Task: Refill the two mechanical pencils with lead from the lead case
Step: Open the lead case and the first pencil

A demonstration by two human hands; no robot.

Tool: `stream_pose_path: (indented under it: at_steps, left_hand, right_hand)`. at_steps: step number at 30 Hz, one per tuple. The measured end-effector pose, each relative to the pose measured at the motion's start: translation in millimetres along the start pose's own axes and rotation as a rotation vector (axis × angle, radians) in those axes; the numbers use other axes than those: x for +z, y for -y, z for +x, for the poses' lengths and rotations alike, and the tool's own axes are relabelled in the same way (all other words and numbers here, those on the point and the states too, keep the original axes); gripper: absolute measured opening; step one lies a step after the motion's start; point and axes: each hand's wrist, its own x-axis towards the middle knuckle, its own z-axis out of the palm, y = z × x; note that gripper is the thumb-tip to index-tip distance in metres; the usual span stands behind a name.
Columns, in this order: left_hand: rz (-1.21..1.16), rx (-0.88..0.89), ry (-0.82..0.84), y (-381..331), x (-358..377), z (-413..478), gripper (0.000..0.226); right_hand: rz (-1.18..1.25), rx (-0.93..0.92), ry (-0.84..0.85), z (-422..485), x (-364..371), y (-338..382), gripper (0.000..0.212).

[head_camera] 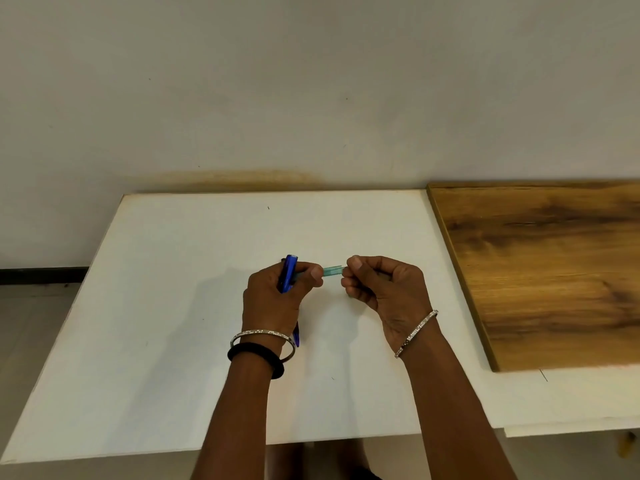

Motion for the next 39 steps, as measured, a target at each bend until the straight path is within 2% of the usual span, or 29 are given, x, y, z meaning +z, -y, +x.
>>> stream_pose_path:
  at_steps: [3, 7, 13, 17, 21, 27, 39]
  left_hand:
    - [-0.01, -0.05, 0.027, 3, 1, 1, 0.019]
    - [0.036, -0.063, 0.035, 4, 1, -1, 0.01]
    - [0.079, -0.072, 0.018, 5, -1, -2, 0.013]
    - [0.085, -0.085, -0.014, 7, -2, -1, 0.013]
    - [0.206, -0.043, 0.008, 11, -1, -1, 0.017]
    - [0.373, 0.005, 0.038, 12, 9, -2, 0.027]
    - [0.444, -0.048, 0.001, 16, 27, -11, 0.018]
  right_hand:
    - [0.008, -0.021, -0.019, 0, 2, 1, 0.02]
    - [-0.008, -0.061, -0.052, 1, 3, 2, 0.017]
    - [-0.064, -0.082, -0.094, 2, -1, 4, 0.013]
    - [-0.025, -0.069, -0.189, 3, -10, 5, 0.011]
    - [0.031, -0.043, -0.287, 5, -18, 5, 0.012]
    - [0.039, -0.026, -0.287, 6, -18, 5, 0.01]
    - [0.006, -0.035, -0.286, 7, -21, 4, 0.01]
